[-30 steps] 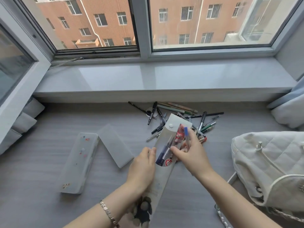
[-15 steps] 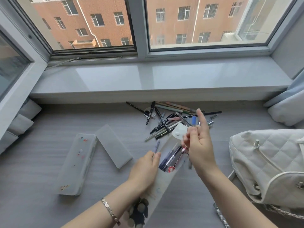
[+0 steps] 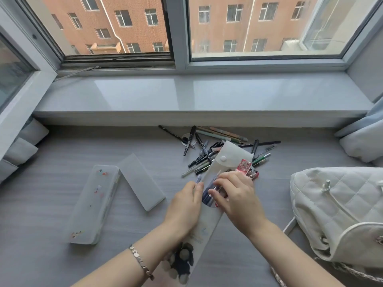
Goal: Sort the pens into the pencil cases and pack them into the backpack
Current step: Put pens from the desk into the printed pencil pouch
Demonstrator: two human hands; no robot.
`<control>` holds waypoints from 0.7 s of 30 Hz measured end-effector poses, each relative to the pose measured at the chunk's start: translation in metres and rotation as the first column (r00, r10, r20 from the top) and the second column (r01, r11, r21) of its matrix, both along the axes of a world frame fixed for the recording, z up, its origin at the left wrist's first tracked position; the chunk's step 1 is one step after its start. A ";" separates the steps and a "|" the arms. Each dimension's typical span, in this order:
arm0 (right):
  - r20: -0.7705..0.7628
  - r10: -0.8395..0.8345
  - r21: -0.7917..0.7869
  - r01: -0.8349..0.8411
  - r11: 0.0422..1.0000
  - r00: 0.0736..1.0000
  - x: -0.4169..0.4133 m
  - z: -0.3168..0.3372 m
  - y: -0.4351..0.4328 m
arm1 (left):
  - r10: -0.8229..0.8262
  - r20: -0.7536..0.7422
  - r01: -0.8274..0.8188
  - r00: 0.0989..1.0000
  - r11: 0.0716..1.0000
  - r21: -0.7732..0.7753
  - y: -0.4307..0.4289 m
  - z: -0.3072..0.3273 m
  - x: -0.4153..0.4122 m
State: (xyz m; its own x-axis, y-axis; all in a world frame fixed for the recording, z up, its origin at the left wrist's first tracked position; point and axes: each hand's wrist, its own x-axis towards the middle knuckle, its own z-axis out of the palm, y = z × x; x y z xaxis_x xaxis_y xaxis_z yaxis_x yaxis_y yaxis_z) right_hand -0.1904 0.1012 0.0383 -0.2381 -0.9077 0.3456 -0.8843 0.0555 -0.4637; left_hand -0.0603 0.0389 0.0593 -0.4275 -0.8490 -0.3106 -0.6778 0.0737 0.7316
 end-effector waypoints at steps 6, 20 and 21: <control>-0.033 -0.073 0.032 0.074 0.997 0.997 -0.022 -0.006 -0.010 | 0.040 -0.010 -0.040 0.999 0.999 -0.020 -0.017 -0.004 -0.003; -0.024 0.463 0.016 -0.463 0.886 0.886 -0.042 -0.027 -0.025 | 0.052 0.098 -0.055 0.994 0.998 0.024 -0.039 -0.029 0.006; 0.008 0.380 -0.041 -0.380 0.924 0.925 -0.050 -0.027 -0.028 | 0.068 0.106 -0.070 0.992 0.997 0.019 -0.041 -0.029 0.006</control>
State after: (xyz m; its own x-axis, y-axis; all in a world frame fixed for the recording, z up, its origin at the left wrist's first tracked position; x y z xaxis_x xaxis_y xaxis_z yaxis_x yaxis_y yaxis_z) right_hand -0.2407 0.0732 0.0115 0.1162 -0.9174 0.3806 -0.8281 -0.3011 -0.4729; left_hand -0.0545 -0.0021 0.0299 -0.3320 -0.8675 -0.3705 -0.7538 0.0078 0.6571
